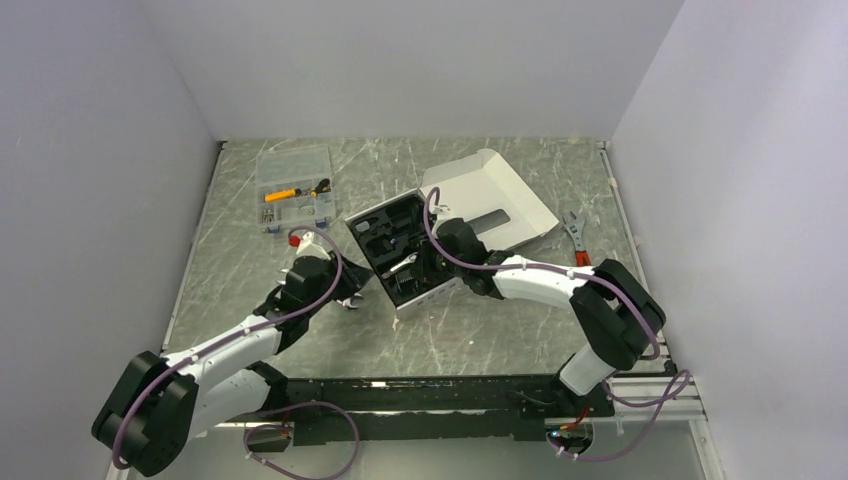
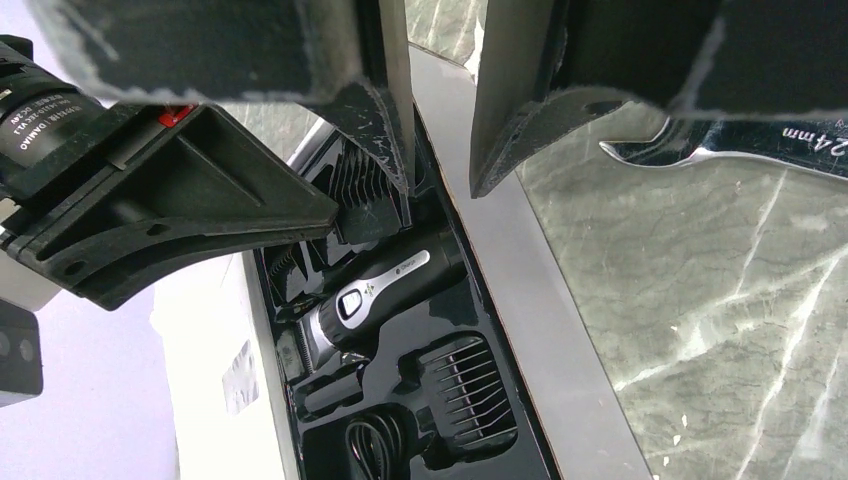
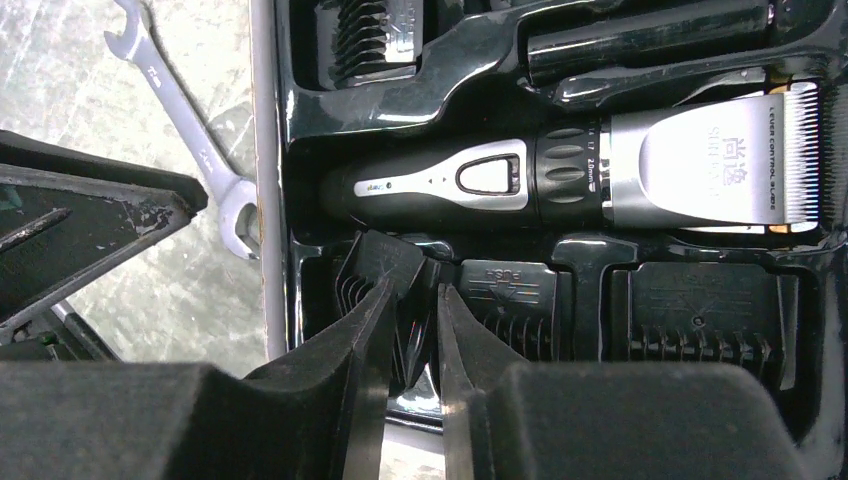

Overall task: Sort the hair-cutting tools
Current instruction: Place the haircut tool in the storage box.

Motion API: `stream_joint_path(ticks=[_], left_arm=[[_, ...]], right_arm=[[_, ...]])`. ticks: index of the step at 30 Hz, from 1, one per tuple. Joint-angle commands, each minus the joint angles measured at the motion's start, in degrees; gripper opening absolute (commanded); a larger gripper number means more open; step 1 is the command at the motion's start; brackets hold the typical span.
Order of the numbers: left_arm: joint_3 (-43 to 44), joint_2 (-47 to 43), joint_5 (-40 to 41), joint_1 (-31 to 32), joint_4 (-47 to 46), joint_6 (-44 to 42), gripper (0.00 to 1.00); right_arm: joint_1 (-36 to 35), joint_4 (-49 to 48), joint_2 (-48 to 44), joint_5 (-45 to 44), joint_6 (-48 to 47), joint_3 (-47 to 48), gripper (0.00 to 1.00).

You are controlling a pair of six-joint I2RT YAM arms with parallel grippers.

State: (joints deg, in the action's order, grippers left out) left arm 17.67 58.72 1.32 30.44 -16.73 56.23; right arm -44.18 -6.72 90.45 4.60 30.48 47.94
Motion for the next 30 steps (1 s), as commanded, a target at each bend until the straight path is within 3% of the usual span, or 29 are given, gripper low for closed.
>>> stream_joint_path(ticks=[1, 22, 30], left_arm=[[-0.95, 0.31, -0.80, -0.26, -4.21, -0.18, 0.32], [-1.37, 6.26, -4.65, -0.20, -8.75, 1.08, 0.34], [-1.20, 6.88, -5.05, -0.23, -9.06, 1.13, 0.34]], right_arm=[[-0.02, 0.38, 0.63, 0.17, -1.25, 2.49, 0.25], [-0.85, -1.80, 1.61, 7.29, 1.16, -0.40, 0.25], [-1.85, -2.03, 2.48, 6.67, 3.05, -1.19, 0.39]])
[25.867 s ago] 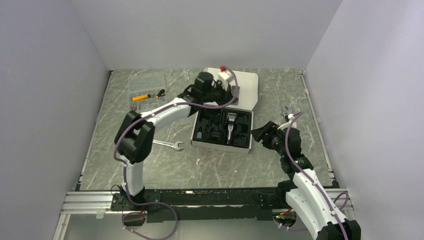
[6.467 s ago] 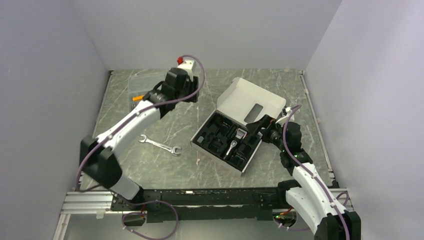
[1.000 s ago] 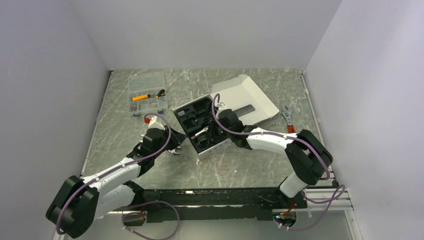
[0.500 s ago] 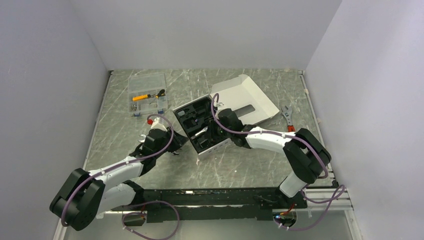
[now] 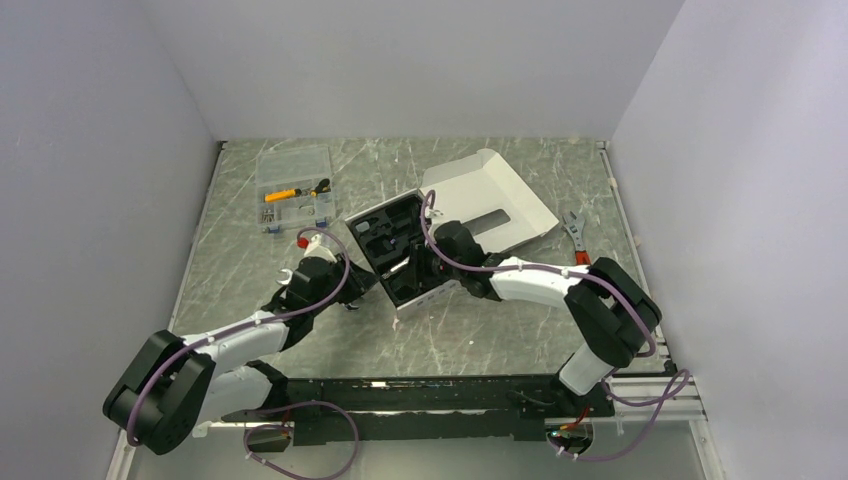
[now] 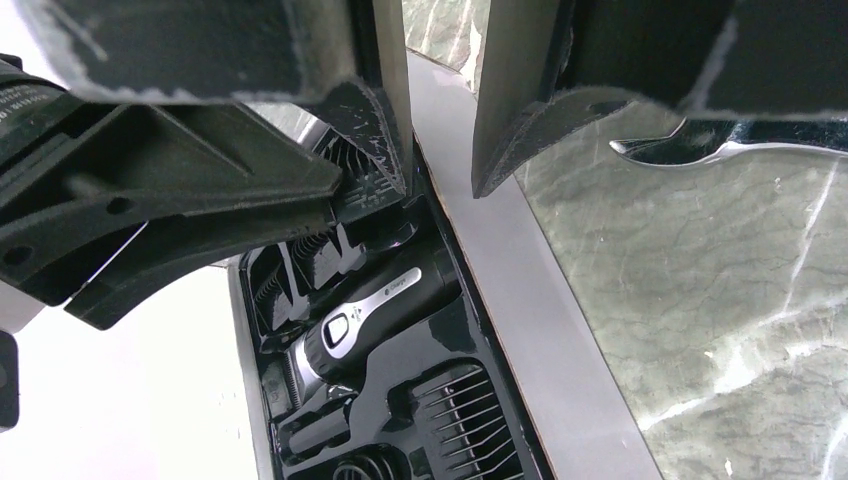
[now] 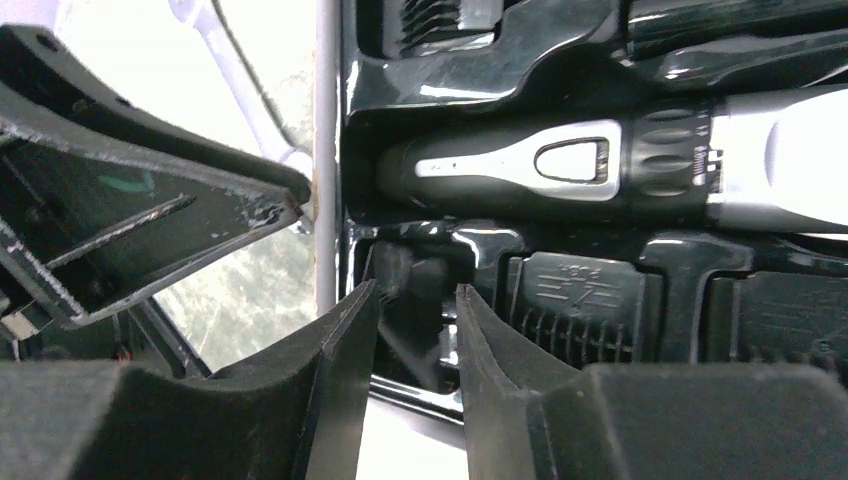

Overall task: Sort the hair-cutting tools
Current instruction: Place the haircut tool in the storage box.

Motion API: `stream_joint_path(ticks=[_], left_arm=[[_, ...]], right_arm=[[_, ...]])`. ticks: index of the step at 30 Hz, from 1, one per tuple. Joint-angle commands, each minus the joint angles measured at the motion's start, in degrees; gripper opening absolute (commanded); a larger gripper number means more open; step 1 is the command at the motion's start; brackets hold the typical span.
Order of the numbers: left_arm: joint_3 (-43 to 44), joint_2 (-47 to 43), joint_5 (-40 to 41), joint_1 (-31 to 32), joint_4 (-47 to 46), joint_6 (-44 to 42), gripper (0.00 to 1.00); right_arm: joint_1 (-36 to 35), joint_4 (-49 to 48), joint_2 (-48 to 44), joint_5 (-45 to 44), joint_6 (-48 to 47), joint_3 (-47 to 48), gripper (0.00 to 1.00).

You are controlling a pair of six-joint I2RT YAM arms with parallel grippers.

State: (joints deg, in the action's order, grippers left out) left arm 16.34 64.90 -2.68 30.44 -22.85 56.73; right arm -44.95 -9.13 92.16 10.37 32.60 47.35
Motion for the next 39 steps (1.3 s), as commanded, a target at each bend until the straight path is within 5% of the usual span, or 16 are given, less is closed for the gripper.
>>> stream_joint_path(ticks=[1, 6, 16, 19, 26, 39], left_arm=[[0.18, 0.70, -1.16, -0.26, -2.74, 0.58, 0.34], [0.04, -0.24, -0.67, -0.20, -1.96, 0.32, 0.34], [-0.23, -1.13, -0.25, -0.21, -1.52, 0.31, 0.35], [-0.13, -1.03, -0.24, -0.25, -1.49, 0.21, 0.34], [-0.27, -0.79, -0.61, -0.25, -2.02, 0.40, 0.34], [0.36, 0.24, -0.95, -0.20, -2.42, 0.18, 0.34]], right_arm=[[-1.17, 0.80, 0.71, 0.02, 1.09, -0.58, 0.42], [-1.18, 4.57, -3.20, -6.40, -0.26, -0.51, 0.58], [-1.15, 11.65, -10.00, -12.00, -4.09, 2.56, 0.63], [-1.18, 10.93, -10.46, -10.81, -4.79, 2.67, 0.56], [-1.19, 7.11, -6.80, -5.88, -5.34, 3.00, 0.17], [-1.91, 4.72, -0.15, -3.76, -5.61, 4.06, 0.10]])
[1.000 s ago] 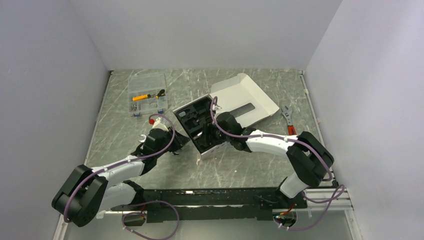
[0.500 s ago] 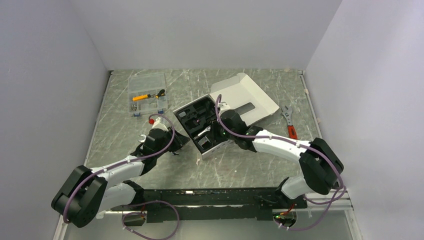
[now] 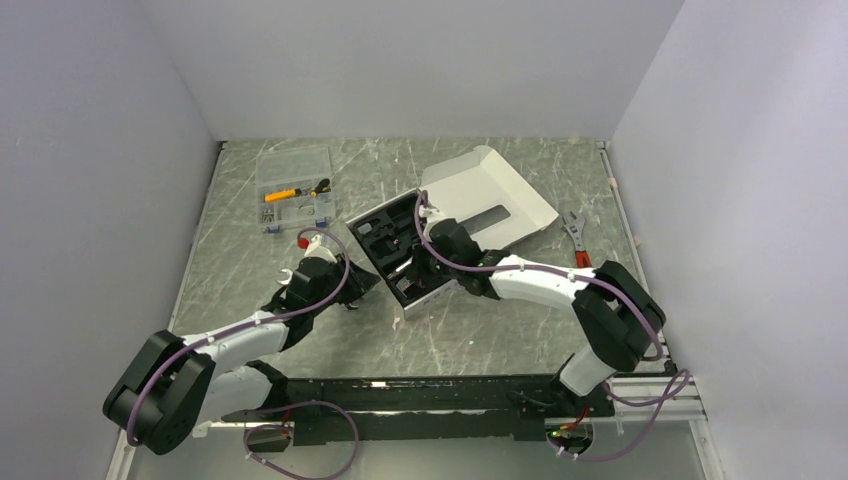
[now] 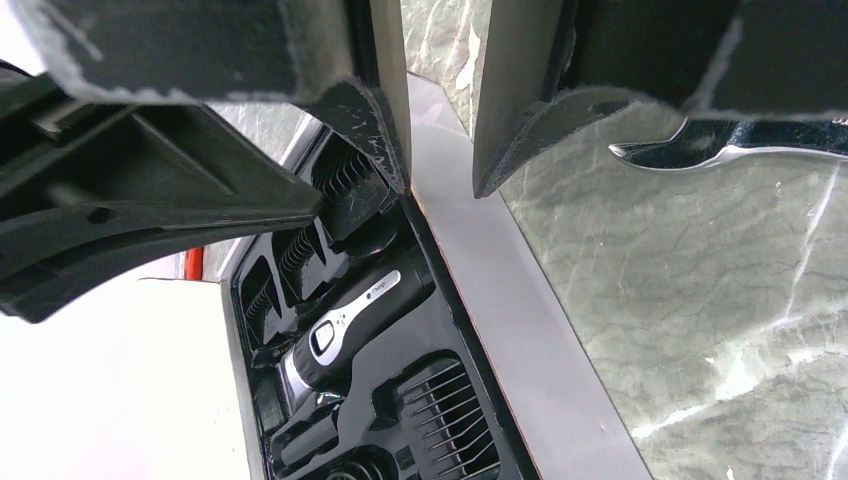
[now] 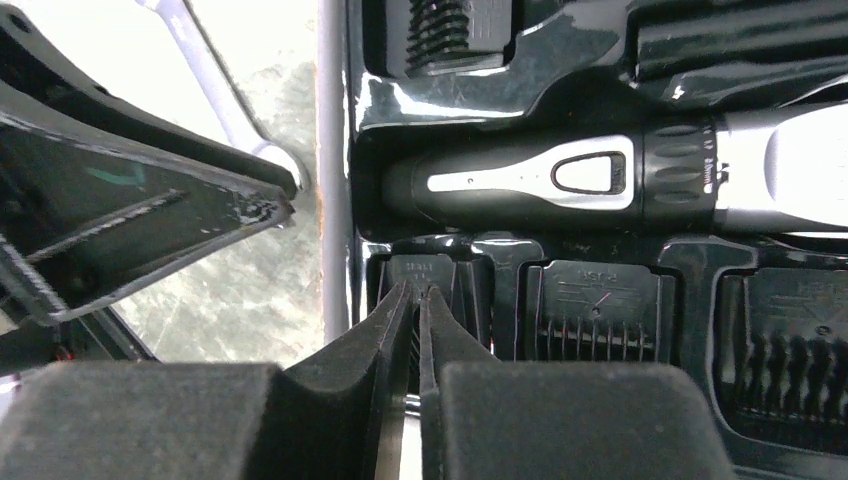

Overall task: Sort the hair-cutting tools
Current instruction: Place the haircut tool in the storage box.

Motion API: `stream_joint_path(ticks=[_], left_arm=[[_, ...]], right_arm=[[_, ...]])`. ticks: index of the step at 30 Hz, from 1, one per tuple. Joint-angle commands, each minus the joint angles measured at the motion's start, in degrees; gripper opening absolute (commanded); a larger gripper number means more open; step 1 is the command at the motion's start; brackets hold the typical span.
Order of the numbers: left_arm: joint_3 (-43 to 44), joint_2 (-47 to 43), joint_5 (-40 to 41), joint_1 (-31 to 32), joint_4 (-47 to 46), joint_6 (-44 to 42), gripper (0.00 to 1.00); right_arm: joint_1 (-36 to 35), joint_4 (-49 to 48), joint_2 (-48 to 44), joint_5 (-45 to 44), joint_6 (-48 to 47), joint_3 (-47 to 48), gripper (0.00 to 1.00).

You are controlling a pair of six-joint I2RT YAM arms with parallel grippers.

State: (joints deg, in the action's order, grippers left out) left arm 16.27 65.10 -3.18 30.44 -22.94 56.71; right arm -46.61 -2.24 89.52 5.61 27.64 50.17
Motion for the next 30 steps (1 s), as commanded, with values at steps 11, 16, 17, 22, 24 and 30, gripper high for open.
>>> stream_joint_path(ticks=[11, 16, 17, 22, 24, 30], left_arm=[[0.15, -1.60, 0.42, -0.20, -1.43, -0.24, 0.34], [1.48, -3.56, 1.78, -0.29, 1.29, -1.38, 0.35], [1.86, -4.10, 2.54, -0.34, 2.12, -1.64, 0.35], [6.14, -5.84, 3.01, -3.45, 7.11, -2.45, 0.42], [9.36, -5.69, 2.66, -5.93, 9.19, -2.87, 0.51], [23.18, -0.40, 4.71, -13.66, 17.00, -8.40, 0.80]], right_arm=[[-0.28, -3.16, 0.88, 0.22, 1.75, -4.15, 0.10], [-0.16, -2.41, -6.83, -1.31, 1.86, -3.70, 0.30], [-0.21, -2.03, -8.67, -2.14, 1.85, -3.61, 0.37], [0.94, 1.95, -19.25, -8.73, 1.82, -4.99, 0.66], [4.05, 4.23, -24.13, -10.36, 3.73, -7.85, 0.73], [20.13, 4.03, -37.51, -7.00, 10.86, -19.26, 1.00]])
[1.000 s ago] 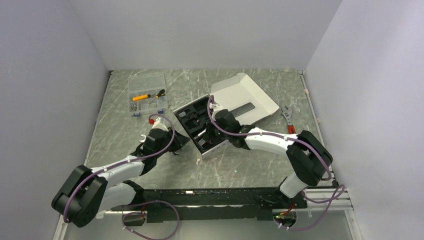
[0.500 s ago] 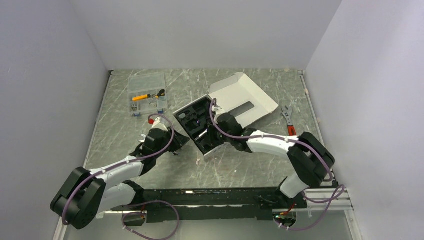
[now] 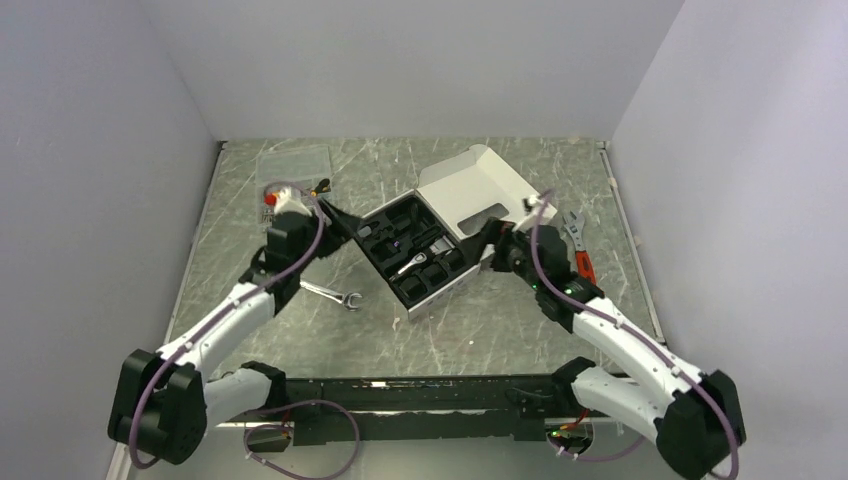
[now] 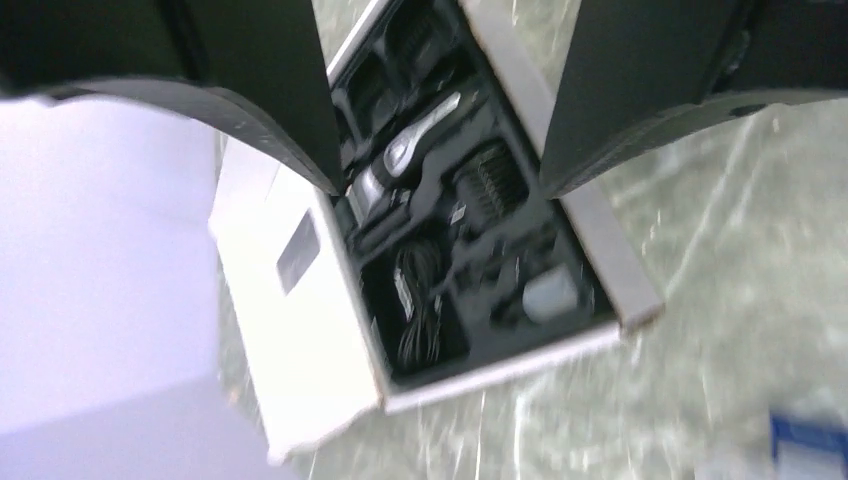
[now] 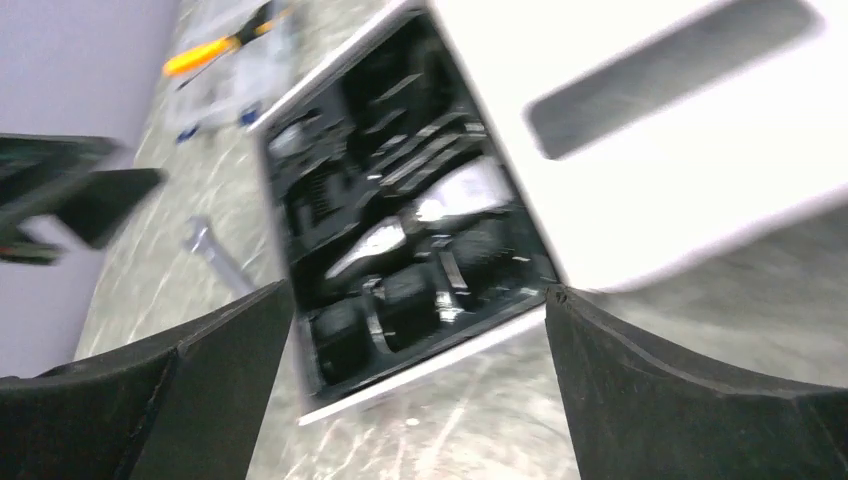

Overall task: Sort the hair-cutting tools
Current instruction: Place the haircut tool in the storage box, then adjust the storage box at the center of the board.

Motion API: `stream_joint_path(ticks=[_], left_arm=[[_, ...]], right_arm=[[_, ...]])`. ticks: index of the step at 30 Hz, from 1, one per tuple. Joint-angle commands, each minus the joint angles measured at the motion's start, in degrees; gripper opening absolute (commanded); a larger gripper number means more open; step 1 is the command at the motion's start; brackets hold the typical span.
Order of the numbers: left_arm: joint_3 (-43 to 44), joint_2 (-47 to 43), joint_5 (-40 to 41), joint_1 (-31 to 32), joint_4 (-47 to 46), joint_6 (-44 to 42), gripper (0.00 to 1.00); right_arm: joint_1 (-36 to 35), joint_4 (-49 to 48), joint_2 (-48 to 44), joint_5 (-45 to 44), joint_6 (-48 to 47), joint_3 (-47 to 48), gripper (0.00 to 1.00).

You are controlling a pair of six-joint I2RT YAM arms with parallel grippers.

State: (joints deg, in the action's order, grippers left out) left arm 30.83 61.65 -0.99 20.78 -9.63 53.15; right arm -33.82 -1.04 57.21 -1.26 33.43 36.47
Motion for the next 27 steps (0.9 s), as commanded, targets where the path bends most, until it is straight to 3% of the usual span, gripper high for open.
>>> stream_joint_path(ticks=[1, 7, 11, 15, 22, 27], left_arm=[[10.99, 5.24, 2.24, -5.43, 4.14, -6.21, 0.82], [28.20, 23.77, -9.26, -12.98, 10.22, -12.87, 0.91], [34.06, 33.73, -15.08, -14.59, 10.95, -15.53, 0.94], [38.92, 39.40, -19.05, -14.17, 11.61, -17.21, 0.99], [45.00, 47.36, -21.25, -13.12, 13.63, -18.46, 0.98], [47.93, 51.35, -22.94, -10.90, 16.84, -19.27, 0.92]], right_arm=[[8.97, 2.83, -5.88, 0.75, 5.63, -6.18, 1.00], [13.21, -0.47, -3.48, 5.04, 9.35, -8.19, 1.00], [15.30, -4.35, -0.76, 6.49, 11.14, -9.24, 1.00], [18.26, -11.52, 3.08, 9.07, 12.44, -10.96, 1.00], [21.87, -23.92, 9.94, 13.25, 15.35, -12.74, 1.00], [22.48, -23.09, 5.21, 11.52, 15.01, -14.34, 1.00]])
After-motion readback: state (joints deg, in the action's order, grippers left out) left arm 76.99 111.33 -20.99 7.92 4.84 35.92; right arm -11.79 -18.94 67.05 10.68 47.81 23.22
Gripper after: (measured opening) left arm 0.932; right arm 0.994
